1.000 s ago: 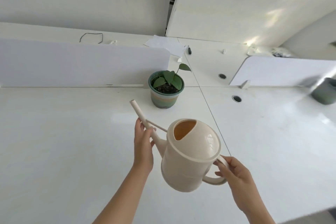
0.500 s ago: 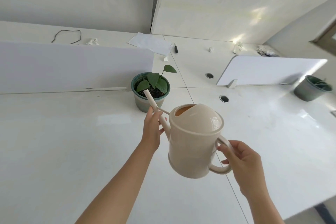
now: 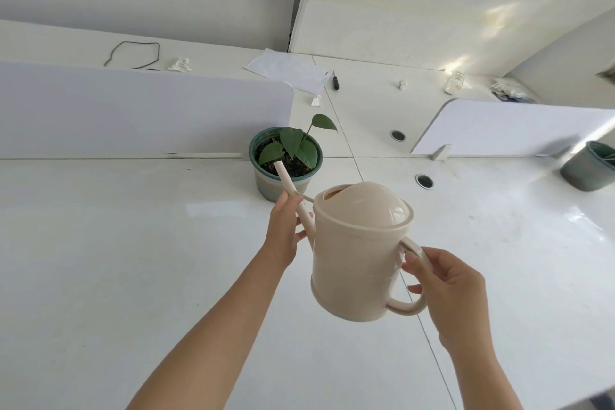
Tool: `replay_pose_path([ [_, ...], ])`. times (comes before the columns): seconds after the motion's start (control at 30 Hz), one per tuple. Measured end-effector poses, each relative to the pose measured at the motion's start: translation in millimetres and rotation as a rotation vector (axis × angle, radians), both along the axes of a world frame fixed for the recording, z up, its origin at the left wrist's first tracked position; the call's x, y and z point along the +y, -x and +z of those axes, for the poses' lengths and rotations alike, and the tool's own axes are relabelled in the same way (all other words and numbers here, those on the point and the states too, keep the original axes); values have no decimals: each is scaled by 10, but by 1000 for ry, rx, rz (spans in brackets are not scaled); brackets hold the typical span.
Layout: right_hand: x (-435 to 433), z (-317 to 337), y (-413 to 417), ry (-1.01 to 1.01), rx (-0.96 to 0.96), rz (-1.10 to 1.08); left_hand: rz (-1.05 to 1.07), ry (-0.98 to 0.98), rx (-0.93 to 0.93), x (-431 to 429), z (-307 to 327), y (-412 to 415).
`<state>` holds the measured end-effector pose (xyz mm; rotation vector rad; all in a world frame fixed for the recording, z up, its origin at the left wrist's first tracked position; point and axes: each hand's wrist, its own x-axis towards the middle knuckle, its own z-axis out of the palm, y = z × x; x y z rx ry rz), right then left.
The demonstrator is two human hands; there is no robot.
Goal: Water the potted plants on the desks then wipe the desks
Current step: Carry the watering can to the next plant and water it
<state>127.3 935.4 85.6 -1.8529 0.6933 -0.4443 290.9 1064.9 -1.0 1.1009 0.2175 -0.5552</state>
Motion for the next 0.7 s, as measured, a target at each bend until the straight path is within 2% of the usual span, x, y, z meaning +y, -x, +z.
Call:
replay_pose_path([
  [0.7,-99,384,-117,140,-17,-88,-95,114,31,-504,241,-136],
])
